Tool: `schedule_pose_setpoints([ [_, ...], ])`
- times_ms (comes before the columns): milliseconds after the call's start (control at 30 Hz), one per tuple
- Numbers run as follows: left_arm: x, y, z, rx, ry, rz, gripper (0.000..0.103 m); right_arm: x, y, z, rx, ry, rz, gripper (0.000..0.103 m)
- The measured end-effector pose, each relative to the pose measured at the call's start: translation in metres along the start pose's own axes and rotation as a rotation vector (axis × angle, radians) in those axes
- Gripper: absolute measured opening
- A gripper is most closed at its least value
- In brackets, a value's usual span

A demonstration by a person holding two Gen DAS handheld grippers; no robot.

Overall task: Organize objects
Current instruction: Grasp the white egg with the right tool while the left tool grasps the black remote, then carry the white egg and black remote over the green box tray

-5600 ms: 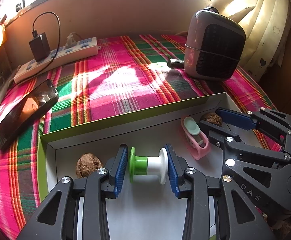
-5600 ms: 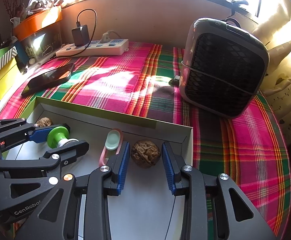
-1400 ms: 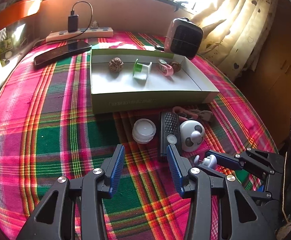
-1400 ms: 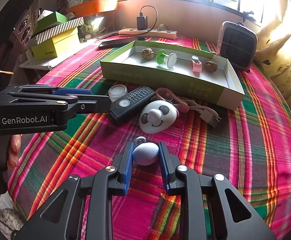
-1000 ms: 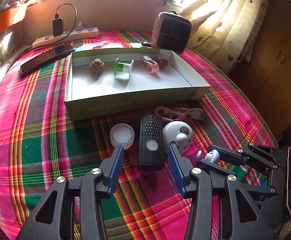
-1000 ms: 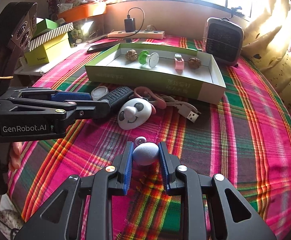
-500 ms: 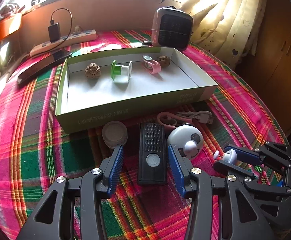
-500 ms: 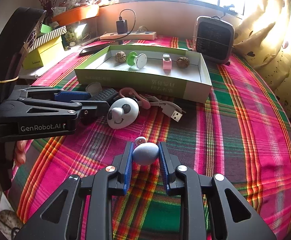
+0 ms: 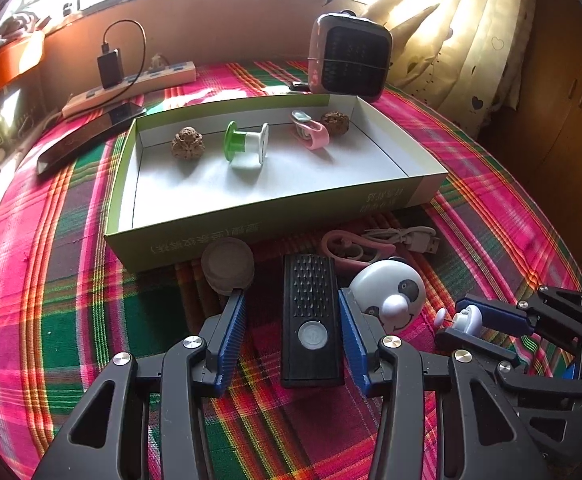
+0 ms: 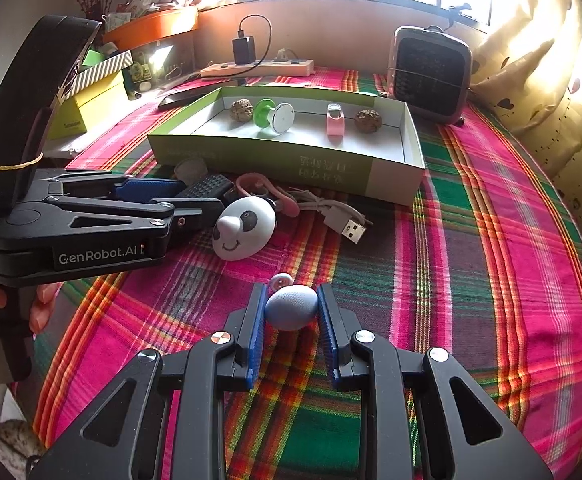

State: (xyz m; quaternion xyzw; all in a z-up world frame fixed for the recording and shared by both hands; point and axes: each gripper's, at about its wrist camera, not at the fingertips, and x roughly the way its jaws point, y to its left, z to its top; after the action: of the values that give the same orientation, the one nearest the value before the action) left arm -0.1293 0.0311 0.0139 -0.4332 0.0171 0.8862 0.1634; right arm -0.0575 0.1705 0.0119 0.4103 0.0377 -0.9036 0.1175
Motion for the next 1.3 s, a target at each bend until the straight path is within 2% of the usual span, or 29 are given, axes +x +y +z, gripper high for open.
schedule_pose_setpoints([
  [333,-0.0005,0.0023,-0.0009,-0.003,-0.006,0.03,0.026,-0.0004,0.0002,-0.0003,0.002,-0.001,0.003,0.026],
  [1300,-0.0023,0.0015,-0.0015,-0.002,-0.009,0.032,0.026,-0.0024,-0.0005,0.0001,0.002,-0.011,0.004,0.026],
])
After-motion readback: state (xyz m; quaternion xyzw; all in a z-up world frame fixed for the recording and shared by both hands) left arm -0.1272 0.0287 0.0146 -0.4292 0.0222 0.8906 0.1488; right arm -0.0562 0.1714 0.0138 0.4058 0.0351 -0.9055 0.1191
